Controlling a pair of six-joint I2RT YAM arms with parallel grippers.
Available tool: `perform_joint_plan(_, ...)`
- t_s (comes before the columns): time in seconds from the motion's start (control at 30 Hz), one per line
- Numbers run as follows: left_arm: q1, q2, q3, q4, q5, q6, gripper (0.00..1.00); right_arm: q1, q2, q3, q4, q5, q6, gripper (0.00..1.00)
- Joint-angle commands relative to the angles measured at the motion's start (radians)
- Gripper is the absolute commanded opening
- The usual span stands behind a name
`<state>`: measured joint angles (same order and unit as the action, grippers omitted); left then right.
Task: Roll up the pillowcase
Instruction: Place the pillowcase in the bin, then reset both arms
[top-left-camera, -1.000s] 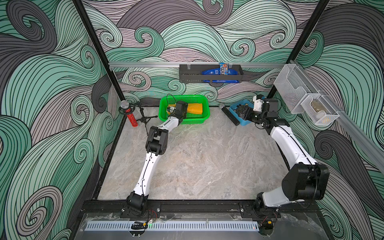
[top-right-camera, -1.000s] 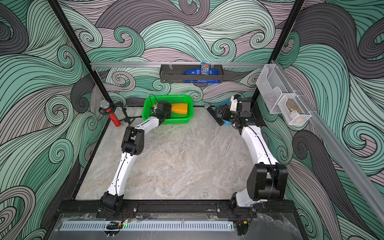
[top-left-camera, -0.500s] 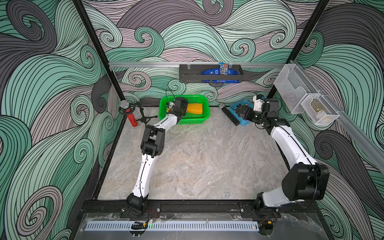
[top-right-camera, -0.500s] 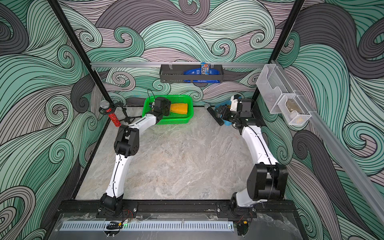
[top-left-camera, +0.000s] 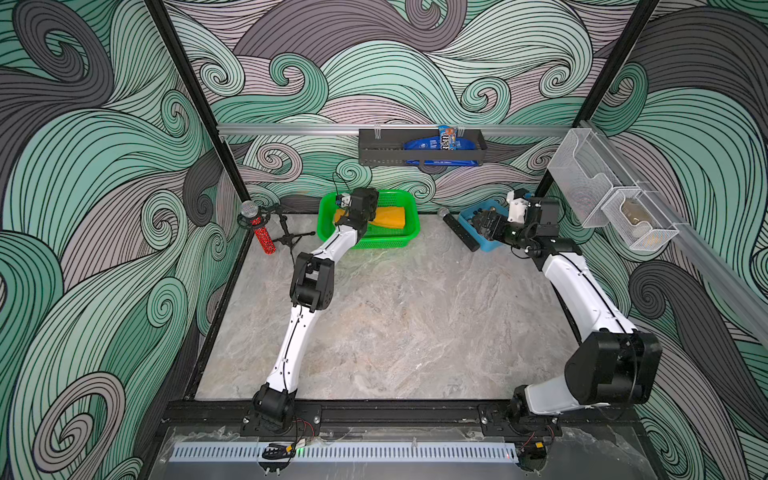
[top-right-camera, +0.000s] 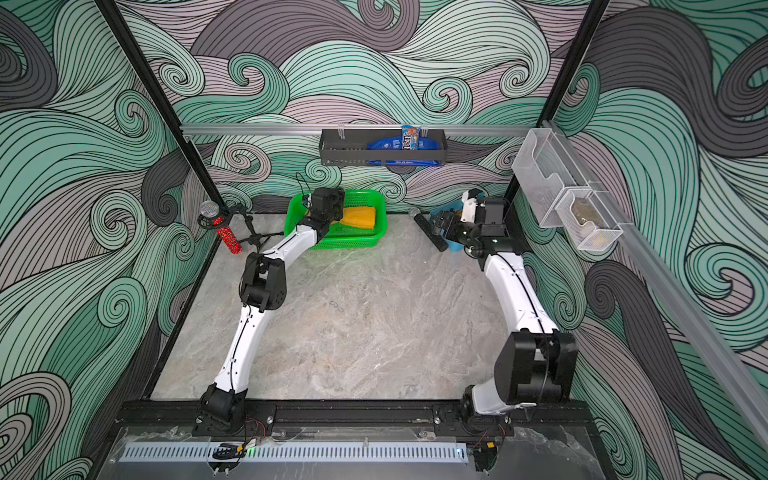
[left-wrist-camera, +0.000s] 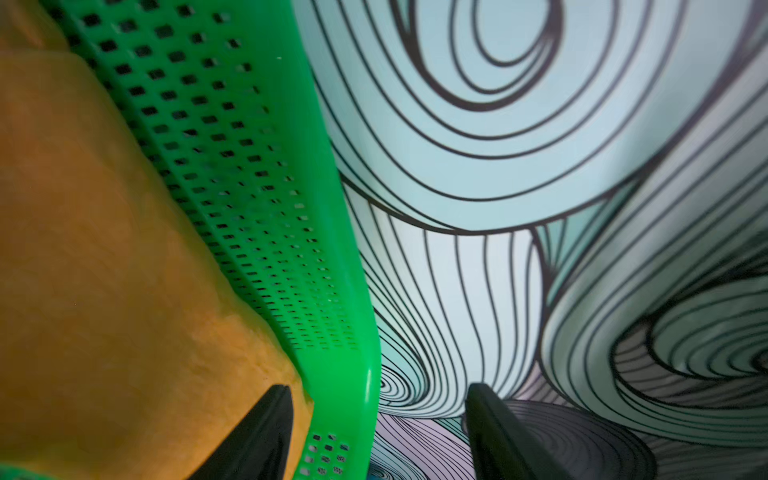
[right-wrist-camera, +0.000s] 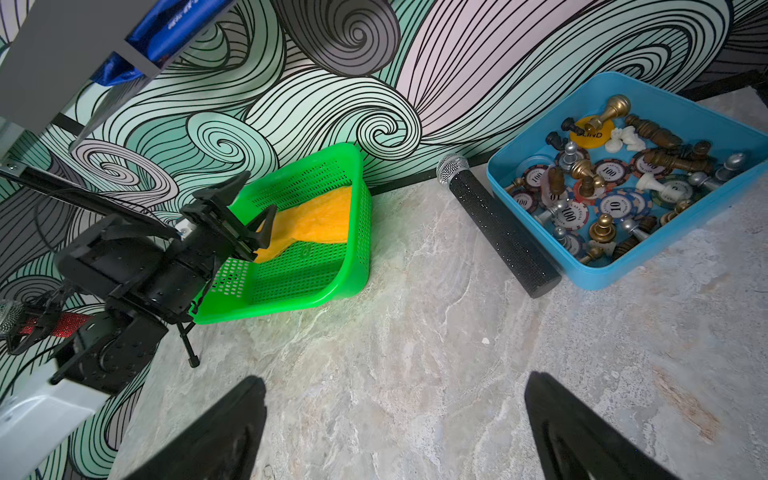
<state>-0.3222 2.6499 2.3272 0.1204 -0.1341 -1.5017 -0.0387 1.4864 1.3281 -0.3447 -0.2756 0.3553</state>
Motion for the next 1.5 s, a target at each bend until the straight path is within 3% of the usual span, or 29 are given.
perform_joint_plan(0.0,0.022,0.042,0.034,-0.026,0.001,-0.005,0.69,-0.004,-0.017,-0.008,0.002,-0.007,0.005,1.0)
perform_joint_plan(0.33,0.037,0.137,0.097,-0.128,0.068,-0.003,0.68,-0.004,0.018,0.013,0.0,-0.005,0.01,1.0)
perform_joint_plan(0.5,0.037,0.138,0.105,-0.093,0.072,0.001,0.68,-0.004,0.018,0.014,0.001,-0.003,0.011,1.0)
perform_joint_plan(0.83,0.035,-0.059,0.058,-0.028,0.066,0.17,0.7,-0.004,0.026,0.0,0.011,-0.057,-0.018,1.0)
perform_joint_plan(1.1,0.028,-0.366,-0.34,0.073,0.191,0.242,0.72,-0.003,0.005,-0.083,0.072,-0.114,-0.05,1.0)
perform_joint_plan(1.2,0.014,-0.521,-0.57,0.149,0.235,0.305,0.72,-0.001,-0.006,-0.13,0.107,-0.128,-0.069,1.0)
perform_joint_plan(1.43,0.026,-0.907,-1.103,0.233,0.271,0.602,0.8,0.004,-0.066,-0.281,0.235,-0.138,-0.129,1.0)
perform_joint_plan(1.47,0.03,-0.968,-1.176,0.229,0.261,0.657,0.85,0.003,-0.079,-0.297,0.247,-0.119,-0.146,1.0)
